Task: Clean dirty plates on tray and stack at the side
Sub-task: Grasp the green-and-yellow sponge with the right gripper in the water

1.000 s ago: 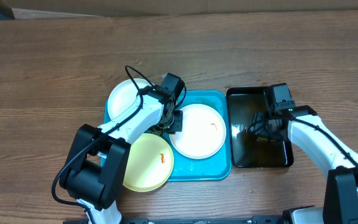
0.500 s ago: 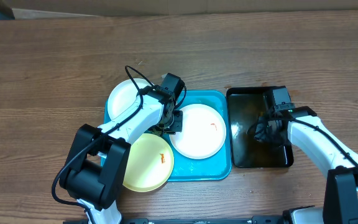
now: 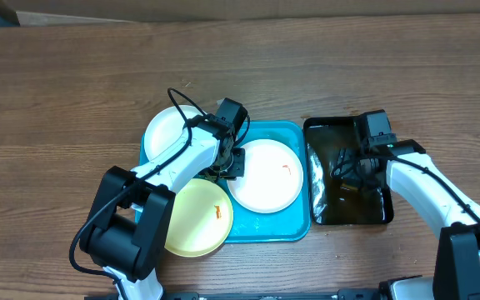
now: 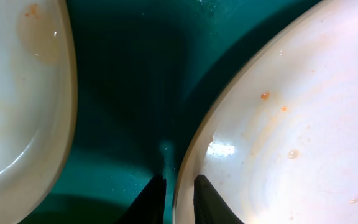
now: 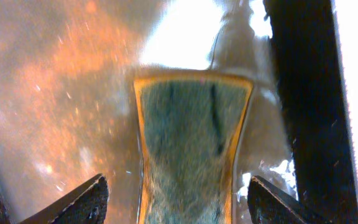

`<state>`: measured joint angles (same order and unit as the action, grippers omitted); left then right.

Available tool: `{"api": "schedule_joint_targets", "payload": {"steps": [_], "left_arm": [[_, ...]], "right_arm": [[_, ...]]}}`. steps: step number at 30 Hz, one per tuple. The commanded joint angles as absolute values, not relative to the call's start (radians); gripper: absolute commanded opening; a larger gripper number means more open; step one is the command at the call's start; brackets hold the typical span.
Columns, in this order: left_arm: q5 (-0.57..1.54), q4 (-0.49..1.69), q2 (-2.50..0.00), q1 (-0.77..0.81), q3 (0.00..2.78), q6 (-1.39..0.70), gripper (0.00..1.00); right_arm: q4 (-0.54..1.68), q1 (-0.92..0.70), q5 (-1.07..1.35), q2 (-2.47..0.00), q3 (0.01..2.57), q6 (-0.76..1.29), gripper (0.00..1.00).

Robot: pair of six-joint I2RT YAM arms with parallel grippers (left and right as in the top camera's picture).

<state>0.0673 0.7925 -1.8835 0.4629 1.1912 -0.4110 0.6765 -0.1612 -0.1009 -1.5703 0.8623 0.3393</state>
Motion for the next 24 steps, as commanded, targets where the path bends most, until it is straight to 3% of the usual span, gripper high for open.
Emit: {"api": "schedule_joint_targets", "payload": {"steps": [1, 14, 15, 18, 19, 21, 22, 24], "left_arm": [[0.072, 0.796, -1.879, 0.466, 1.188, -0.408, 0.18], [0.072, 0.785, -1.879, 0.466, 1.188, -0.407, 0.21], [0.072, 0.785, -1.879, 0.466, 1.188, -0.408, 0.21], [0.071, 0.784, -1.879, 0.466, 1.188, -0.407, 0.22], [0.071, 0.784, -1.879, 0.466, 1.188, -0.407, 0.22], [0.071, 0.784, -1.879, 0.466, 1.188, -0.407, 0.22], [0.071, 0.784, -1.879, 0.466, 1.188, -0.407, 0.23], [0.071, 0.784, -1.879, 0.466, 1.188, -0.407, 0.23]], "right_arm": [[0.671, -0.155, -0.141, -1.574, 0.888, 0.336, 0.71], [0.587, -0.156, -0.134, -1.575, 0.806, 0.344, 0.67], [0.579, -0.156, -0.134, -1.575, 0.804, 0.344, 0.63], [0.573, -0.156, -0.133, -1.575, 0.804, 0.344, 0.13], [0.573, -0.156, -0.133, -1.575, 0.804, 0.344, 0.04], [0.572, -0.156, -0.134, -1.574, 0.804, 0.344, 0.04], [0.569, -0.156, -0.134, -1.574, 0.805, 0.344, 0.09], [0.554, -0.155, -0.136, -1.574, 0.806, 0.343, 0.65]]}}
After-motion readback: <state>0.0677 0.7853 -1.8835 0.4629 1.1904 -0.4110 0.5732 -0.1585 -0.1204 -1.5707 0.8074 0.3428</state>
